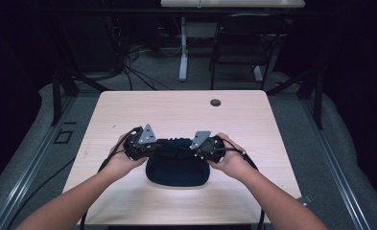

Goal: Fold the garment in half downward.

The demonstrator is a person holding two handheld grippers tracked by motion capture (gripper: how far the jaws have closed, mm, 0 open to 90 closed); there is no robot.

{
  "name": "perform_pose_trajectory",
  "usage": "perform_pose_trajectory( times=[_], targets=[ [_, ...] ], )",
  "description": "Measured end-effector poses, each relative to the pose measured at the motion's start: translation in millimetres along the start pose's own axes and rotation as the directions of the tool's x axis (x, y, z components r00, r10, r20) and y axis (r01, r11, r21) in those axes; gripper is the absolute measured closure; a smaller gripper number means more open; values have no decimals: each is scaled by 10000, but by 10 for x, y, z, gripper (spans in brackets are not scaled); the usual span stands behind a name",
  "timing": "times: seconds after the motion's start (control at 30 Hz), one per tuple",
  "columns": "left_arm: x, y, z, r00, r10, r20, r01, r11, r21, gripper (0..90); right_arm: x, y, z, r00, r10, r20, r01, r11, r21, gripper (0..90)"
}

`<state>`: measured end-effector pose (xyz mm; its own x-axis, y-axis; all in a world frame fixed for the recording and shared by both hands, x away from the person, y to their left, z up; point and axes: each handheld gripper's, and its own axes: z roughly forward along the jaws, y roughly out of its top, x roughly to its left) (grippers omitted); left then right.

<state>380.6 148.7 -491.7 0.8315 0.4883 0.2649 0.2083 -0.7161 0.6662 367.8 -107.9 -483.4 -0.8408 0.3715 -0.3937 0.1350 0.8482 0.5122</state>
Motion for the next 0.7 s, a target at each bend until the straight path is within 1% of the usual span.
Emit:
perform_pose_trajectory(
  times=[0.03,0.07,0.1,0.2,0.27,0.3,0.33,0.4,0.43,0.47,0.5,0.53,0.57,0.67,0.7],
  targets=[
    [-10,-16,-2,10000,20,48,-20,10000,5,779,17,-4,-13,10000,12,51,-12,10000,78,811],
    [-20,-32,-1,10000,7,92,-7,10000,-18,780,35,-17,-9,10000,39,-39,-39,10000,35,813],
    [-30,-49,2,9999,3,161,-2,10000,-22,780,55,-30,-6,10000,18,-22,-18,10000,12,816],
    [-56,-78,10,9997,86,220,-87,10000,29,781,89,-54,-8,9999,-169,-31,169,9998,141,842],
    [-71,-102,10,9997,24,246,-23,10000,-9,782,105,-72,-29,10000,63,30,-63,10000,13,862],
    [-74,-112,4,9996,-78,278,81,9999,-91,782,116,-89,-20,9996,257,-112,-259,9996,-145,864],
    [-80,-117,-1,9994,-143,303,148,9998,-146,782,129,-109,-12,9992,336,-202,-339,9993,-153,864],
    [-110,-125,5,9993,-97,361,102,9999,-124,782,157,-121,-12,9994,201,-289,-198,9998,87,866],
    [-124,-131,10,9993,-50,376,52,10000,-51,782,185,-124,-6,9997,78,-235,-75,9999,123,867],
    [-132,-142,17,9992,-42,398,41,10000,24,781,205,-123,-8,9997,61,-256,-58,9999,120,867],
    [-132,-142,17,9992,-42,398,41,10000,24,780,217,-127,-6,9993,123,-356,-119,9999,105,867],
    [-144,-173,28,9987,-128,500,126,9999,28,778,228,-129,-8,9992,59,-393,-51,9997,218,867],
    [-155,-188,30,9985,-144,533,144,9999,-1,775,249,-140,1,9989,144,-443,-140,9998,111,867],
    [-206,-229,28,9979,-123,639,123,9999,-1,762,292,-161,3,9983,253,-532,-244,9996,168,865],
    [-214,-239,28,9977,-77,669,75,10000,41,757,312,-165,0,9986,185,-488,-175,9996,219,864]
  ],
)
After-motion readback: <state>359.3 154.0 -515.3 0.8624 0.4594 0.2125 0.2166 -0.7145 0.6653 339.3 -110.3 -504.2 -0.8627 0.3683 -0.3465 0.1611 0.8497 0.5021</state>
